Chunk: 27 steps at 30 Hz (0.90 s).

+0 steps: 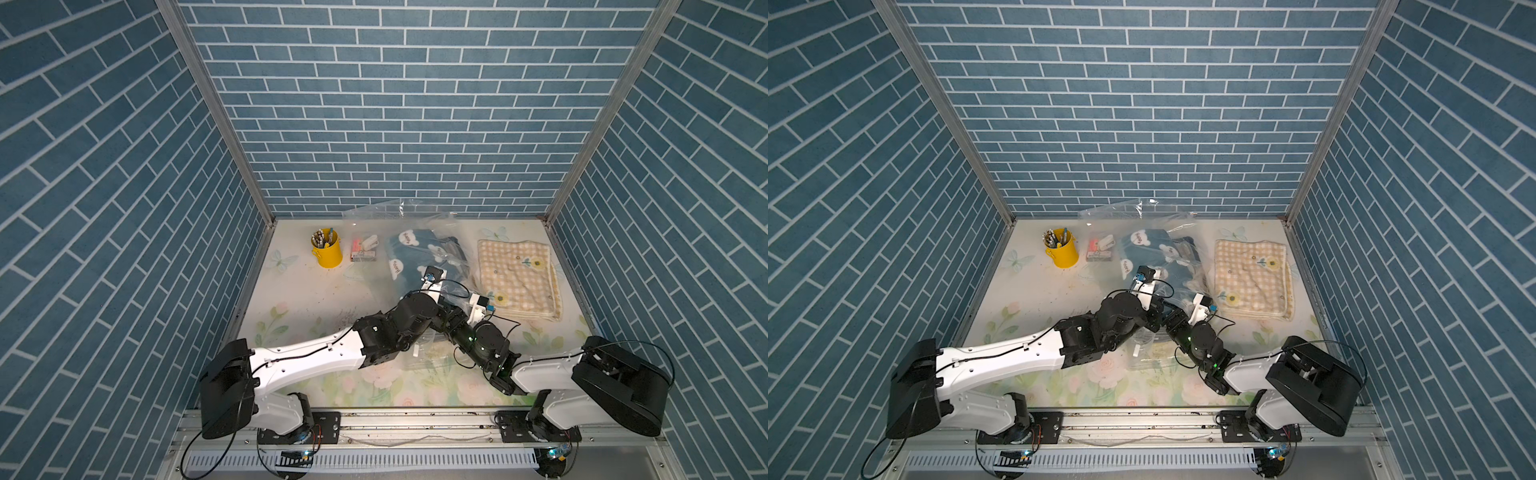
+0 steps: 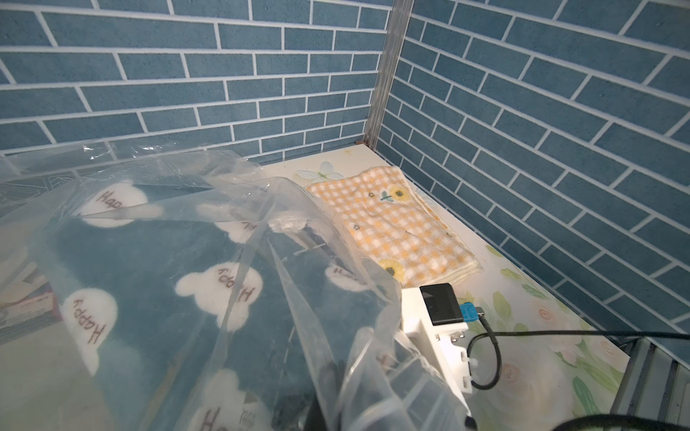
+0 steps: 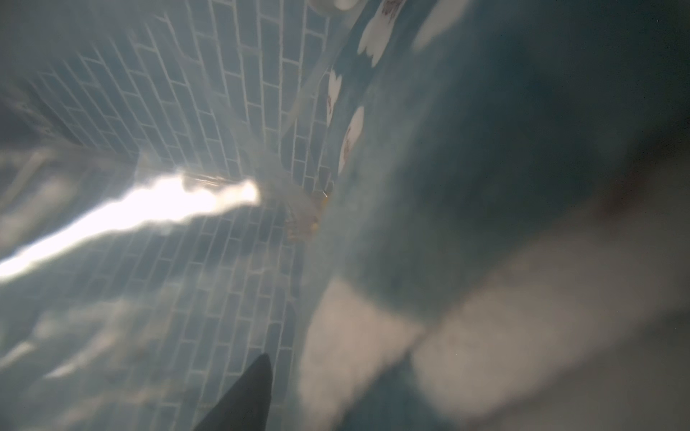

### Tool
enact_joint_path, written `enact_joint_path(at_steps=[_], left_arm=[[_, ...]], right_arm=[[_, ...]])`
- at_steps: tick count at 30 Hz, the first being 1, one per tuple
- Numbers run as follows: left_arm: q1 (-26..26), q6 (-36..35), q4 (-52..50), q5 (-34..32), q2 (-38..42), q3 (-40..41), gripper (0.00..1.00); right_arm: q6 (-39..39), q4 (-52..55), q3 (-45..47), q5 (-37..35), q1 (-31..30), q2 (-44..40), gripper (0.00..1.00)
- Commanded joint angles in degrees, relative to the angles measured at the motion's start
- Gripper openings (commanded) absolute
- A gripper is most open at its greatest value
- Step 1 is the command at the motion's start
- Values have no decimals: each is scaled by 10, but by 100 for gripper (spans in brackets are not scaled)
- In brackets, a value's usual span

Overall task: Take the blanket out of the vacuum bag
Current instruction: Take out the blanket from the vacuum bag.

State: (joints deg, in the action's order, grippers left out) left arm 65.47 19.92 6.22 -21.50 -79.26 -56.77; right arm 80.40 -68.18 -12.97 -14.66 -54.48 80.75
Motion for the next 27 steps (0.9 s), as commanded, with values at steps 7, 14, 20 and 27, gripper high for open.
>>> enact_joint_path(at_steps=[7, 14, 20, 27], left_arm=[[-1, 0, 27, 8, -5, -4, 0], [-1, 0, 22, 6, 3, -3, 0], [-1, -17, 6, -15, 11, -11, 0], [-8, -36, -24, -33, 14, -35, 0]], right_arm=[[21, -123, -40, -25, -1, 86, 63], [34, -153, -45, -27, -1, 117, 37], [12, -182, -34, -22, -1, 98, 1], [-24, -153, -25, 32, -1, 15, 0]])
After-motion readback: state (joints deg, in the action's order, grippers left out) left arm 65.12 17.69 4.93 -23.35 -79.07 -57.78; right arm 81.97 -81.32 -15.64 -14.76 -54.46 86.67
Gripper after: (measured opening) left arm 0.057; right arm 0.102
